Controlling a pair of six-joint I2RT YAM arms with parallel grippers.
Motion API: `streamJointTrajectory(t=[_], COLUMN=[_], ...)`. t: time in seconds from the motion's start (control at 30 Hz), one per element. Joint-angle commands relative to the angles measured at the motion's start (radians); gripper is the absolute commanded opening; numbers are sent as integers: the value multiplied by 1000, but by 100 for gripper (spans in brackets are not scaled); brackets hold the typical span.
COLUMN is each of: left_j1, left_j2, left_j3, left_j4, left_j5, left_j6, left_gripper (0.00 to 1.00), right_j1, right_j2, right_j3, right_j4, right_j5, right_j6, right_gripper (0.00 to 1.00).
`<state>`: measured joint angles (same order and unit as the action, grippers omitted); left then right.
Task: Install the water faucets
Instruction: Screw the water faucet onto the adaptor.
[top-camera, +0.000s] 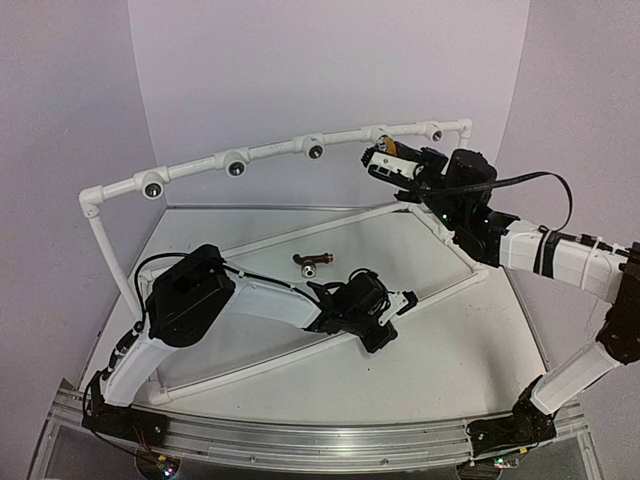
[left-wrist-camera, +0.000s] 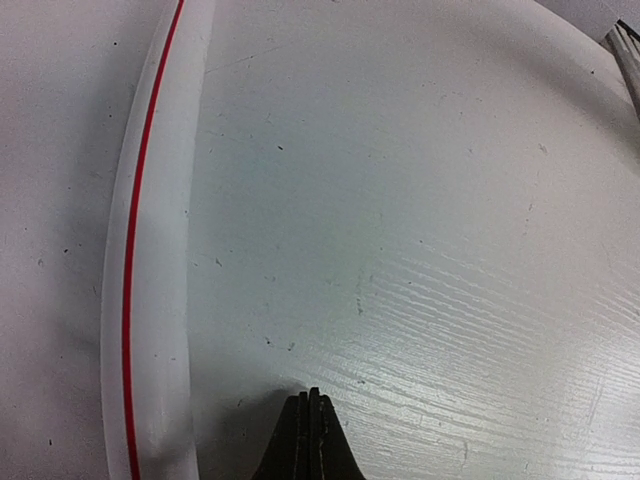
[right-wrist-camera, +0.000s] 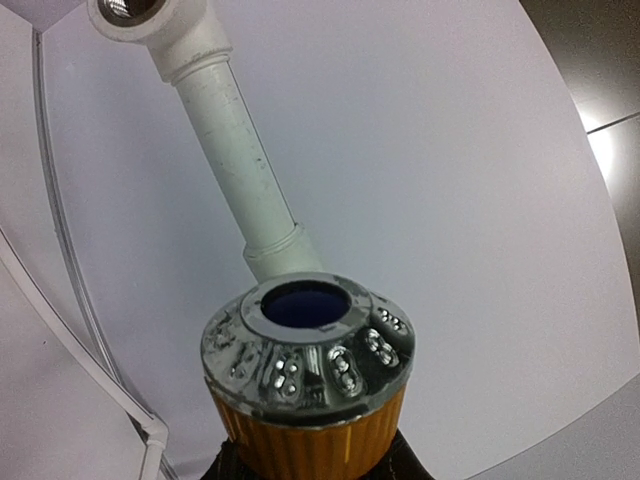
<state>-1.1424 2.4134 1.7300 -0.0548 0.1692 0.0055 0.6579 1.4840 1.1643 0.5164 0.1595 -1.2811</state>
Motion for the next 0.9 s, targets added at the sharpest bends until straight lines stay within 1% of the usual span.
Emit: streamJointTrajectory(t=[0.0,0.4,0.53,0.67,0.73,0.8,0.87], left_j1=[-34,-34,-34,-31,-30,-27,-21], left_j2=[69,77,78,54,2,-75,-146], left_j3=[-26,-17,-13,8,1,-6,0], left_j4=[-203,-205,-206,-244,-258,-269,-287], left_j5=[9,16,16,-2,-36,-54,-59], left_j6=[20,24,25,13,10,10,12], left_gripper=[0,0,0,0,5,15,29], right_j1=[-8,-7,-1,-1,0,0,0], right_j2=[51,56,58,55,49,42,37], right_j3=[61,66,69,69,65,64,66], right_j4=[93,84,71,67,63,58,53], right_j5=[42,60,60,60,55,50,51], right_j6=[149,267,271,264,264,263,262], right_gripper=[0,0,0,0,0,0,0])
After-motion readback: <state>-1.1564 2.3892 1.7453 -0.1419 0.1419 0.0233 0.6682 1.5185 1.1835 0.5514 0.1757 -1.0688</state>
